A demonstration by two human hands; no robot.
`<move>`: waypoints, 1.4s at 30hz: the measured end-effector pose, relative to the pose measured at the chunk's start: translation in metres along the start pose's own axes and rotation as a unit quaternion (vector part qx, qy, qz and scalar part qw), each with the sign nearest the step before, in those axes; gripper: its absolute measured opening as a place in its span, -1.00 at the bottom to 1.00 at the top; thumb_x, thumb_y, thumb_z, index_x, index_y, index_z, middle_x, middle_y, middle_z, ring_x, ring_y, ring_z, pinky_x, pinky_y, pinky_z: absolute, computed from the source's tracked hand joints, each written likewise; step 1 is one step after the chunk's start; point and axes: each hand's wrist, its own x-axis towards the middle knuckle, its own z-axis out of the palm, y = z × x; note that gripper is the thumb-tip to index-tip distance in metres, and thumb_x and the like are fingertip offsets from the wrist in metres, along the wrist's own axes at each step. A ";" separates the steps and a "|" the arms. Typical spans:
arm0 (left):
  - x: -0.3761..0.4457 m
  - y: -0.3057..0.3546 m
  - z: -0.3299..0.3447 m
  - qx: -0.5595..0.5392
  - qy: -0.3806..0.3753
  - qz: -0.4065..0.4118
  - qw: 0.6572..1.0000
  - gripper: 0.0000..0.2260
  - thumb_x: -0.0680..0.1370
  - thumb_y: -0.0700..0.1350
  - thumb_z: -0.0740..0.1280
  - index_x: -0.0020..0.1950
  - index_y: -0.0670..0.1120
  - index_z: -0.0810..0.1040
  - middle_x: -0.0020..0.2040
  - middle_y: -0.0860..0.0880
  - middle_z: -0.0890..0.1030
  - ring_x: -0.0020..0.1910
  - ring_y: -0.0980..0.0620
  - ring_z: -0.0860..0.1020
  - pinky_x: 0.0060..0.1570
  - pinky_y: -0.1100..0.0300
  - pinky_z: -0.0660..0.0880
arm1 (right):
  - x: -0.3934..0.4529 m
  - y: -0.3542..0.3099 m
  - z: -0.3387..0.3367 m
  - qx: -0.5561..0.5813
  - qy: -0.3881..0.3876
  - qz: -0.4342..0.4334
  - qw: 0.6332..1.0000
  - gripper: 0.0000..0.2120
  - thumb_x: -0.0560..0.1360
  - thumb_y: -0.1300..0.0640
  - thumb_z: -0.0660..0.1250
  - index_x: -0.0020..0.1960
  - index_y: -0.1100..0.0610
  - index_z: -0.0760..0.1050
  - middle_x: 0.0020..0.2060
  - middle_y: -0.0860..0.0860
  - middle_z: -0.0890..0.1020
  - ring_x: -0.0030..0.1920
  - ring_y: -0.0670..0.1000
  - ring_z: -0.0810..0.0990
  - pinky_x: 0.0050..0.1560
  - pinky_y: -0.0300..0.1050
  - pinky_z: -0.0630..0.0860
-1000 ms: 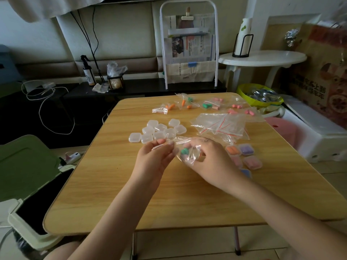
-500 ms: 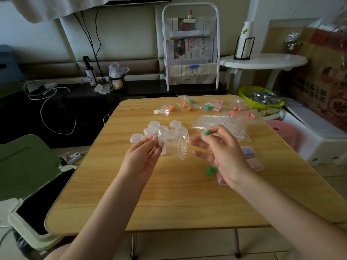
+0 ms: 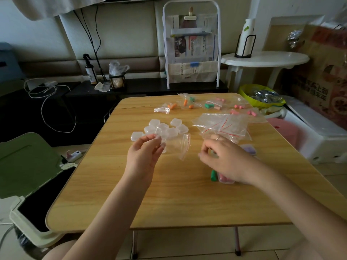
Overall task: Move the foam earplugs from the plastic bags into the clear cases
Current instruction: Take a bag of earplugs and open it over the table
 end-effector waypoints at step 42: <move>-0.009 0.006 0.006 0.319 -0.102 0.078 0.939 -0.81 0.38 -0.31 0.50 -0.04 -0.17 0.60 -0.33 0.03 0.58 -0.34 0.09 0.61 -0.13 0.08 0.62 | 0.012 0.008 0.004 0.271 0.071 -0.024 0.960 -0.56 0.48 -0.30 0.19 -0.15 0.04 0.62 -0.37 0.25 0.53 -0.36 0.18 0.52 -0.11 0.11 0.51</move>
